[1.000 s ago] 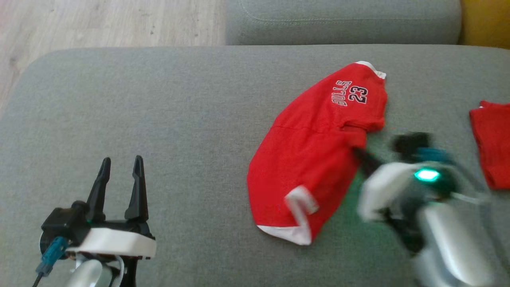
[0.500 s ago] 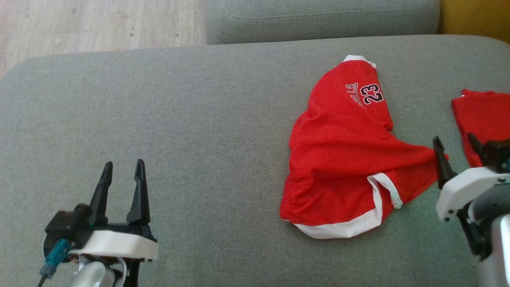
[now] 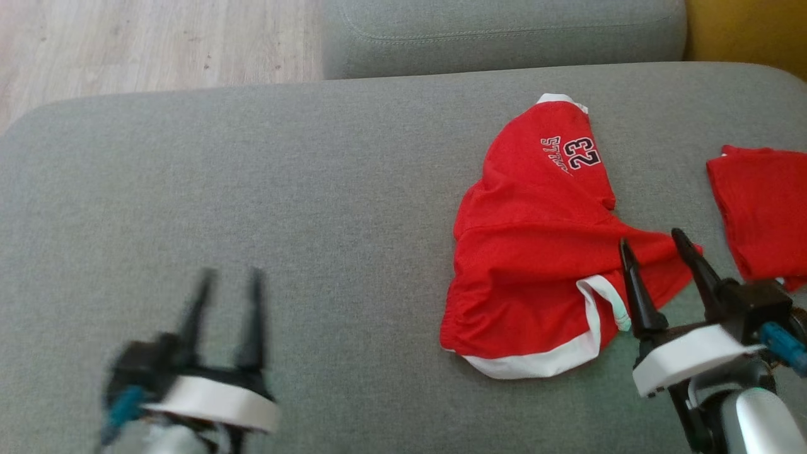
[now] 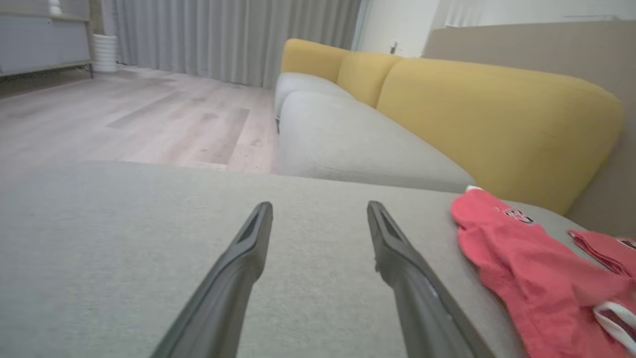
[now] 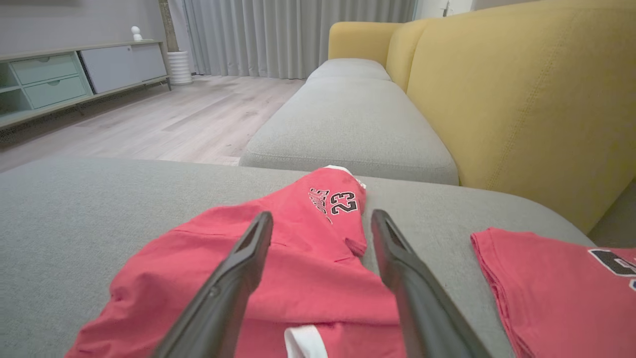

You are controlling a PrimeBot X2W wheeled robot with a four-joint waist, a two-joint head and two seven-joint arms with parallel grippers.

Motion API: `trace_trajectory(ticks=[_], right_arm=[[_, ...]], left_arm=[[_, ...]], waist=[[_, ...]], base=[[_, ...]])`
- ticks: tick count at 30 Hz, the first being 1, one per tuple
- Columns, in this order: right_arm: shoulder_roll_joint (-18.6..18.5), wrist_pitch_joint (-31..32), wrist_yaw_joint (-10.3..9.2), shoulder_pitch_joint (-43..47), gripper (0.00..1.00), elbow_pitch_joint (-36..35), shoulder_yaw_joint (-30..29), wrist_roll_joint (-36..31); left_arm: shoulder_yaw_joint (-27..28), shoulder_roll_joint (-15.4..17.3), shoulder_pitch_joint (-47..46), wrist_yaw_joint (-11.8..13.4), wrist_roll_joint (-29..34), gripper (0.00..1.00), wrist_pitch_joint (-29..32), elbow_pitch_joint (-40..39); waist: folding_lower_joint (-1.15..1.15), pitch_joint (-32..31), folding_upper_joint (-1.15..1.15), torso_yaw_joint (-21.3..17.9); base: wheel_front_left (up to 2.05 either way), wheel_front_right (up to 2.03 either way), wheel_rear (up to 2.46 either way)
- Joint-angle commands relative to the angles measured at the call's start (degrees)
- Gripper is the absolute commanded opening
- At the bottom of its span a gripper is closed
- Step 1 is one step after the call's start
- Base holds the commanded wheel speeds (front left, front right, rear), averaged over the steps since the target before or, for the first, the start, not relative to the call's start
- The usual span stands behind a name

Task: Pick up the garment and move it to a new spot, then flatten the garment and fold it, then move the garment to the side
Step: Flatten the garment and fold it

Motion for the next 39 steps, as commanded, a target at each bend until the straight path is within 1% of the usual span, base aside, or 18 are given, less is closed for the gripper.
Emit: trace_trajectory(ticks=[1,4,9,10,12,15,19,23,26,27,28,30,35,39], right_arm=[[-0.44,-0.5,0.42,-1.88,1.0,-2.87,1.17,0.12],[-0.5,-0.24,0.42,-1.68,1.0,-3.92,1.05,-0.47],[-0.71,-0.36,0.42,-1.86,1.0,-5.38,1.44,-0.78],[-0.71,-0.36,0.42,-1.86,1.0,-5.38,1.44,-0.78],[-0.54,-0.59,0.42,-1.96,1.0,-5.59,1.9,-0.76],[-0.29,-0.65,0.42,-2.23,1.0,-5.33,2.72,-0.33],[-0.05,-0.8,0.42,-2.84,1.0,-4.97,3.68,-0.17],[0.26,-1.17,0.42,-3.27,1.0,-4.34,4.31,0.15],[0.47,-1.29,0.42,-3.4,1.0,-3.9,4.58,0.37],[0.51,-1.25,0.42,-3.41,1.0,-3.75,4.69,0.44],[0.57,-1.26,0.42,-3.44,1.0,-3.68,4.84,0.51],[0.69,-1.38,0.42,-3.56,1.0,-3.64,4.9,0.67],[0.65,-1.39,0.42,-4.07,1.0,-3.23,5.55,1.0],[0.63,-1.25,0.42,-4.53,1.0,-3.0,6.33,1.02]], left_arm=[[-0.54,-0.53,-2.63,-1.29,1.0,1.0,0.94,-1.75],[-6.41,-3.76,-4.9,-4.64,2.05,1.0,3.68,-0.09],[-14.91,-10.47,-10.23,-10.48,3.63,1.0,7.29,6.5],[-14.91,-10.47,-10.23,-10.48,3.63,1.0,7.29,6.5],[-17.14,-13.0,-12.6,-12.2,4.01,1.0,8.2,9.95],[-18.87,-16.09,-15.26,-13.67,3.04,1.0,9.37,15.15],[-19.47,-17.99,-17.26,-14.33,0.44,1.0,11.55,21.06],[-18.58,-18.7,-18.75,-11.81,-0.57,1.0,12.77,26.07],[-18.14,-19.1,-19.45,-10.12,-1.72,1.0,13.89,28.37],[-18.02,-19.19,-19.67,-9.43,-1.97,0.79,14.09,28.85],[-17.86,-19.27,-20.02,-8.94,-2.01,0.0,13.59,28.97],[-17.01,-19.39,-20.88,-7.7,-2.0,0.0,11.4,28.92],[-13.13,-19.49,-24.35,-3.83,-1.14,0.0,3.04,29.35],[-9.06,-18.86,-26.75,-1.42,-1.59,0.0,-0.07,30.98]], waist=[[0.01,0.1,0.0,-0.03],[0.01,0.34,0.0,-0.19],[0.01,1.57,0.0,-0.97],[0.01,1.57,0.0,-0.97],[0.01,2.14,0.0,-1.7],[0.01,3.0,0.0,-3.14],[0.01,4.05,0.0,-5.22],[0.01,4.89,0.0,-6.62],[0.01,5.22,0.0,-6.9],[0.01,5.32,0.0,-6.89],[0.01,5.44,0.0,-6.83],[0.01,5.71,0.0,-6.5],[0.01,6.2,0.0,-5.11],[0.01,6.29,0.0,-4.24]], base=[[0.0,0.0,0.0],[0.0,0.0,0.0],[0.0,0.0,0.0],[0.0,0.0,0.0],[0.0,0.0,0.0],[0.0,0.0,0.0],[0.0,0.0,0.0],[0.0,0.0,0.0],[0.0,0.0,0.0],[0.0,0.0,0.0],[0.0,0.0,0.0],[0.0,0.0,0.0],[0.0,0.0,0.0],[0.0,0.0,0.0]])
